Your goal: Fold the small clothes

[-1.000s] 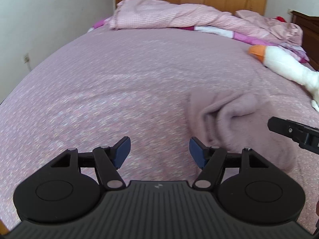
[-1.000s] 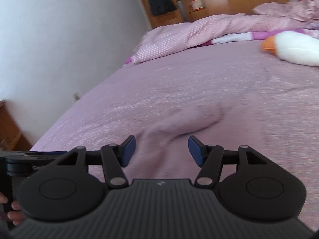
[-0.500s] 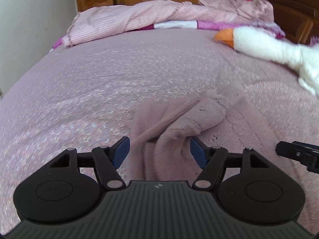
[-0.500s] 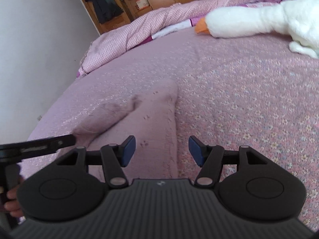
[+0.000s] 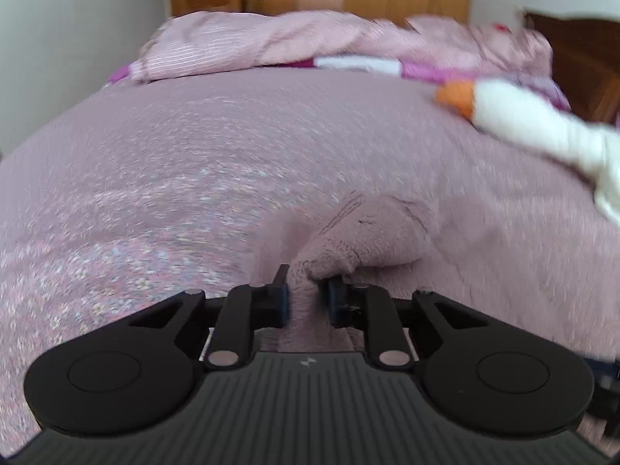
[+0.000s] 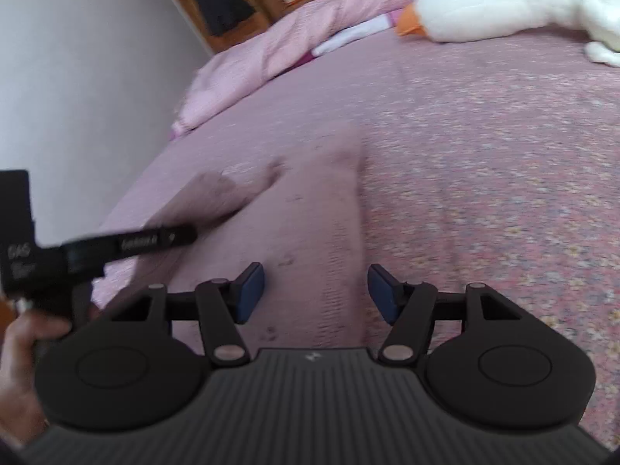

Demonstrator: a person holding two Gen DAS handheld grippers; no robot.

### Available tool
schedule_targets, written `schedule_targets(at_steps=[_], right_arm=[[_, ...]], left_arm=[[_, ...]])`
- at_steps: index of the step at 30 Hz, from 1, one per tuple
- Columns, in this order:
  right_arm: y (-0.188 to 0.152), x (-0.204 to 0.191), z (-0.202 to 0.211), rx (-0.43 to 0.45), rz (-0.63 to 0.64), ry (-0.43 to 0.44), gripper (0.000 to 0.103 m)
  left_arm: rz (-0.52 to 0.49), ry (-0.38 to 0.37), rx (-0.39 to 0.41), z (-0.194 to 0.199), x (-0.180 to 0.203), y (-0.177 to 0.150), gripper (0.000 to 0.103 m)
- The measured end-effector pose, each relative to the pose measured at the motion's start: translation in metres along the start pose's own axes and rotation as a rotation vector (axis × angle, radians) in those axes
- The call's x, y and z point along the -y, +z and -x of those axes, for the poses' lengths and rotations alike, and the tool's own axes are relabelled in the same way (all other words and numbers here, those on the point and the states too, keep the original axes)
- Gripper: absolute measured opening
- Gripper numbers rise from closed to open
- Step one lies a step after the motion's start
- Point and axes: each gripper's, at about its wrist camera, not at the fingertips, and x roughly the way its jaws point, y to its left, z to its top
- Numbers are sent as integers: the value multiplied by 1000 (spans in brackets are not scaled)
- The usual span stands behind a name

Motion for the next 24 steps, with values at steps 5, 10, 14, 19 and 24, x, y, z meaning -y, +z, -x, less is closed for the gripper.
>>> schedule_targets(at_steps=[5, 10, 14, 19, 24], right_arm=[[-8, -29, -3, 9, 127, -2, 63], [-14, -43, -10, 5, 227, -42, 63], [-11, -40, -8, -1, 215, -40, 63], [-11, -35, -7, -7, 182, -30, 65], [-9, -29, 0, 4, 133, -18, 67]], left_arm=[[67, 71, -22, -12, -28, -7, 22], [123, 46, -39, -14, -46, -14, 37], [122, 23, -46, -2, -49, -14, 58], [152, -45, -78, 21, -52, -25, 80], [197, -93, -134, 34, -62, -37, 86]])
